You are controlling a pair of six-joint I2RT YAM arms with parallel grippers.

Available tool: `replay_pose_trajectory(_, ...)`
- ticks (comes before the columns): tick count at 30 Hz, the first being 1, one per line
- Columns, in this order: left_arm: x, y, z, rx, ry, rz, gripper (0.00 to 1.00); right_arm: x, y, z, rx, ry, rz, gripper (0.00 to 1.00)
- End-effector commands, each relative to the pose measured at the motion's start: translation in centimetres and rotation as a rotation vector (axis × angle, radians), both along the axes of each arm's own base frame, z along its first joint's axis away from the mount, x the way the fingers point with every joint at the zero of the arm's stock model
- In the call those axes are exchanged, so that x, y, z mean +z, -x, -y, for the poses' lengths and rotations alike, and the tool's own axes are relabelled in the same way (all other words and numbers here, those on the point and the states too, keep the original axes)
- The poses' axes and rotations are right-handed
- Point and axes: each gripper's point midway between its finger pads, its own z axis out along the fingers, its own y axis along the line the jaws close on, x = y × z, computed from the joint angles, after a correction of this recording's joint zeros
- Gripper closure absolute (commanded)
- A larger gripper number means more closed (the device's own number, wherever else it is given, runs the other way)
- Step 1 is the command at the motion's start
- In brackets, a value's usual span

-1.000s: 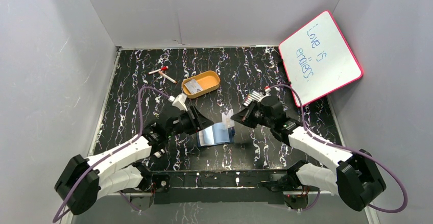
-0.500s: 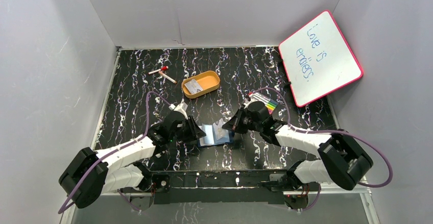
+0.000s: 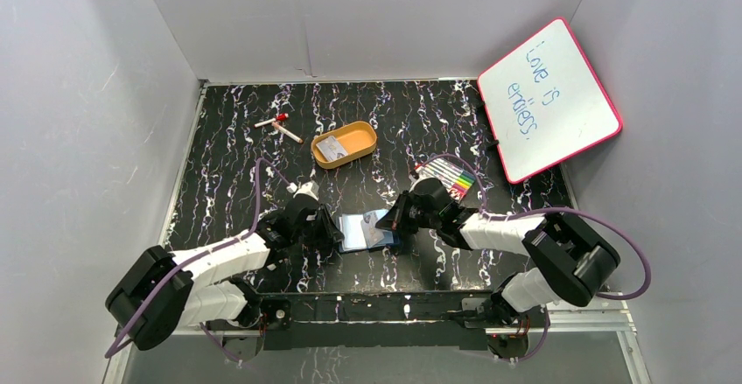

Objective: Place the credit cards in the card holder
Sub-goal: Insert the credit card into the card holder.

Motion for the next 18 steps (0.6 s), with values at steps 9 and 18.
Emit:
replay_pose_trajectory(9, -1.5, 0.1, -1.1, 0.022, -0.054, -0.014, 0.85, 0.6, -1.4, -0.7, -0.008, -0.004, 0.082, 1.00)
replay_pose_trajectory(18, -1.8, 0.3, -1.0, 0.023, -0.045, -0.024, 0.86, -0.3, -1.0, -1.2, 0.004, -0.002, 0.071, 1.00)
